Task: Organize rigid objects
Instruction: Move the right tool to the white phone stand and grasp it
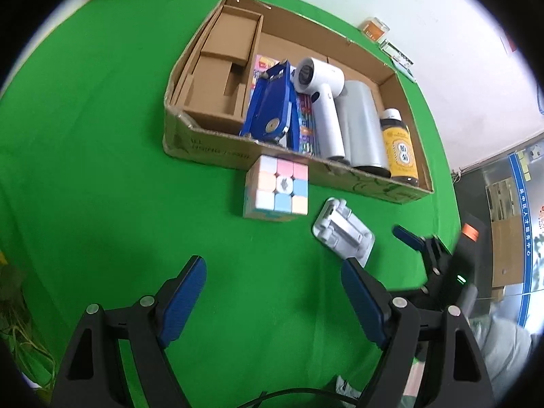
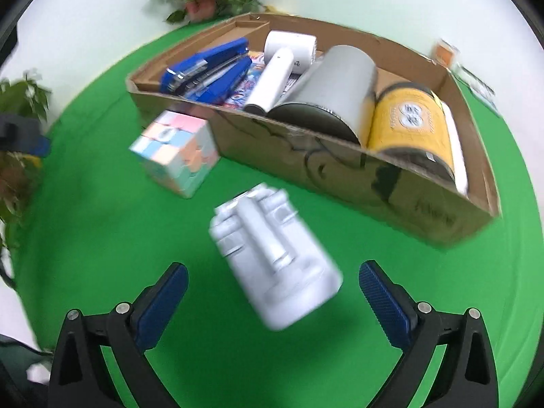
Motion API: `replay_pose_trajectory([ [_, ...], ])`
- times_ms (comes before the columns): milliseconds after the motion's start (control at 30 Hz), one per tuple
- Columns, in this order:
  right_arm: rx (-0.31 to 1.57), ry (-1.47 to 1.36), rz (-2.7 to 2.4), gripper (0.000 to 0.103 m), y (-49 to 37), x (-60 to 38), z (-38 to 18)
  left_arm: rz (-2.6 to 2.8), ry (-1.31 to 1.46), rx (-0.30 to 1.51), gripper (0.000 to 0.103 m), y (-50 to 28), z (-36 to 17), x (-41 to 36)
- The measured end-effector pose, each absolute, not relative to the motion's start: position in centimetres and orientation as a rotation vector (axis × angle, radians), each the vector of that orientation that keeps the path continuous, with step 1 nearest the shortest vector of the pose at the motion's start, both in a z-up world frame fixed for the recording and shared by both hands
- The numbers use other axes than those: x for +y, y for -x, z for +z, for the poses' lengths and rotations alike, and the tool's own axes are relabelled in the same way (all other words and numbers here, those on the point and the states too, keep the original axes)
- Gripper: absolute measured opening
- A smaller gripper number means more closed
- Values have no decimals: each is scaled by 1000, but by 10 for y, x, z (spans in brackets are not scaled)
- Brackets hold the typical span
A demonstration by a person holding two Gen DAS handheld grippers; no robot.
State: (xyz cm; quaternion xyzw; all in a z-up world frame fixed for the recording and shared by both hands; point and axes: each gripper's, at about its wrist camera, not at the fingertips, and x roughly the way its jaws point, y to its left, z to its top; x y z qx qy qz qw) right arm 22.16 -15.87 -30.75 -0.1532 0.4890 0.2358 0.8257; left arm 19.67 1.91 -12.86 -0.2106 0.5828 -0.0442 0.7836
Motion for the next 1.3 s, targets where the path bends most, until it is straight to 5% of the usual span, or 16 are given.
replay_pose_trajectory([
  [67, 1091, 358, 529, 96, -234, -153, -324, -96, 450, 1263, 81, -198, -130, 16],
  [133, 1147, 372, 538, 77, -239, -154, -339, -93, 445, 1276, 81, -198, -134, 13],
  [400, 1206, 264, 583, 51, -176, -152, -350, -216, 608, 1346, 81, -195, -165, -4],
  [467, 1201, 256, 573, 63, -154, -149, -353, -271, 659, 1380, 81, -198, -179, -12],
  [533, 1193, 211, 547, 94, -147, -152, -355, -303, 694, 1396, 81, -202, -190, -18],
  [833, 1135, 125, 485, 93, -175, -156, -375, -473, 777, 1408, 81, -237, -222, -45],
  [1033, 1108, 147, 466, 68, -199, -132, -389, -497, 830, 1448, 78, -237, -240, -55],
  [1167, 1131, 138, 463, 65, -197, -130, -390, -506, 856, 1486, 54, -230, -247, -57],
  [1200, 1139, 122, 461, 57, -197, -132, -390, -499, 835, 1506, 49, -229, -249, -59],
  [1300, 1198, 38, 456, 55, -208, -139, -392, -509, 796, 1509, 48, -222, -246, -67],
])
